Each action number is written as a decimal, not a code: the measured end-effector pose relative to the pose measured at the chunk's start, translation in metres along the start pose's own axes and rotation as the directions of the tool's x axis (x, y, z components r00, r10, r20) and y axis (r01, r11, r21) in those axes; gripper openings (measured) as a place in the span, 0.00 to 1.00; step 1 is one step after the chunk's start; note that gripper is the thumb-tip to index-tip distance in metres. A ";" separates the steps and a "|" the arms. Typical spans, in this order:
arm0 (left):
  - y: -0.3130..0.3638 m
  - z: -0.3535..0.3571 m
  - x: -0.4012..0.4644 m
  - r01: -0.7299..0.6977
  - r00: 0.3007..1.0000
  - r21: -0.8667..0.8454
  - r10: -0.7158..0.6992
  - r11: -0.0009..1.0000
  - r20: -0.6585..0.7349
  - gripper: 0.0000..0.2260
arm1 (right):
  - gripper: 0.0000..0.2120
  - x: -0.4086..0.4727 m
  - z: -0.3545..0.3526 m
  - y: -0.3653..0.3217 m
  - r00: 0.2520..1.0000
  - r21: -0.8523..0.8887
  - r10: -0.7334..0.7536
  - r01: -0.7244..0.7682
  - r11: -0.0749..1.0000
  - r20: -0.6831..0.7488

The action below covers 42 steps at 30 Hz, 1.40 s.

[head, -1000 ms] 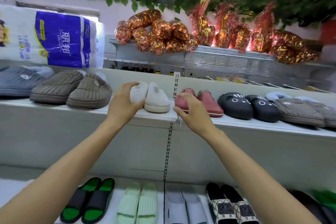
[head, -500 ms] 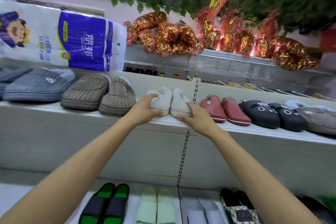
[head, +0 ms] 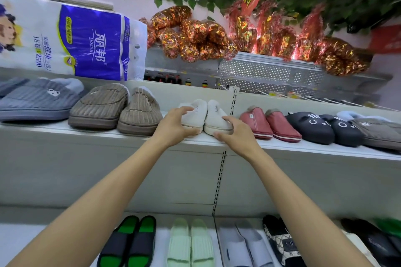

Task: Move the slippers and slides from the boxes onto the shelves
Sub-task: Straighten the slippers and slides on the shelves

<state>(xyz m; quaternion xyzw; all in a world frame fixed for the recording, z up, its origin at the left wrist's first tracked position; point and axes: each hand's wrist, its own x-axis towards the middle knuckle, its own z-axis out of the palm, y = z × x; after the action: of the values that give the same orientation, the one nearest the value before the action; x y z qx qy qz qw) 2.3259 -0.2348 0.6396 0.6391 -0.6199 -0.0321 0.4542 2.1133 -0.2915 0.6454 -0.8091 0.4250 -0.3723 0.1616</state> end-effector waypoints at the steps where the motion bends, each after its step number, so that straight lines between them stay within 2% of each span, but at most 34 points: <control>1: 0.000 0.000 0.001 0.006 1.000 -0.006 -0.006 1.000 0.004 0.32 | 0.32 0.000 -0.001 0.001 1.000 0.011 0.000 0.000 1.000 0.002; 6: 0.001 0.004 0.004 0.046 0.999 0.057 -0.046 0.997 0.000 0.35 | 0.32 0.005 -0.002 0.002 1.000 0.021 -0.003 0.002 1.000 0.029; 11: 0.009 0.004 -0.003 0.051 0.998 0.080 -0.049 0.995 -0.026 0.33 | 0.31 0.005 0.000 -0.002 0.999 0.019 -0.012 0.011 1.000 0.039; 13: 0.014 -0.001 -0.013 -0.025 0.998 0.037 0.028 0.999 -0.063 0.28 | 0.31 0.000 0.001 -0.007 1.000 0.017 -0.028 0.028 0.999 -0.009; 15: 0.018 -0.013 -0.028 -0.158 0.982 0.009 0.158 0.987 -0.099 0.22 | 0.30 -0.005 0.005 -0.015 0.989 -0.014 -0.105 0.104 0.995 -0.101; 17: 0.017 -0.035 -0.043 -0.303 0.938 0.046 0.307 0.952 -0.163 0.18 | 0.29 -0.010 0.013 -0.030 0.961 -0.032 -0.220 0.218 0.975 -0.169; 19: 0.005 -0.067 -0.054 -0.369 0.889 0.087 0.379 0.925 -0.257 0.18 | 0.26 -0.016 0.024 -0.055 0.924 -0.029 -0.337 0.337 0.941 -0.179; 21: -0.019 -0.102 -0.059 -0.327 0.861 0.139 0.356 0.935 -0.363 0.19 | 0.23 -0.022 0.039 -0.083 0.909 -0.010 -0.392 0.395 0.919 -0.140; 24: -0.066 -0.148 -0.062 -0.169 0.852 0.213 0.251 0.962 -0.459 0.20 | 0.25 -0.025 0.071 -0.124 0.916 0.005 -0.397 0.398 0.917 -0.060; 27: -0.107 -0.174 -0.068 0.012 0.922 0.278 0.097 0.960 -0.376 0.24 | 0.30 -0.021 0.105 -0.151 0.938 -0.002 -0.347 0.347 0.938 0.000; 29: -0.124 -0.183 -0.068 0.056 0.949 0.267 0.032 0.962 -0.313 0.29 | 0.33 -0.017 0.122 -0.160 0.961 -0.002 -0.275 0.275 0.961 0.008; 32: -0.138 -0.192 -0.061 0.062 0.973 0.215 -0.011 0.975 -0.232 0.33 | 0.34 -0.012 0.136 -0.166 0.985 0.034 -0.174 0.175 0.984 -0.017; 38: -0.157 -0.205 -0.042 0.022 0.995 0.122 -0.010 0.992 -0.096 0.36 | 0.33 -0.003 0.148 -0.171 0.995 0.038 -0.093 0.094 0.995 -0.032; 42: -0.160 -0.205 -0.040 -0.004 0.995 0.105 0.014 0.994 -0.096 0.36 | 0.32 0.003 0.155 -0.174 0.996 0.014 -0.064 0.065 0.998 -0.060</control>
<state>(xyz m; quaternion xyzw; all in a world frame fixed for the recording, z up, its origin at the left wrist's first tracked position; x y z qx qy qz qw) 2.5623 -0.1200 0.6393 0.6599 -0.6011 0.0334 0.4496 2.3277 -0.1999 0.6438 -0.8098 0.4003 -0.4043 0.1432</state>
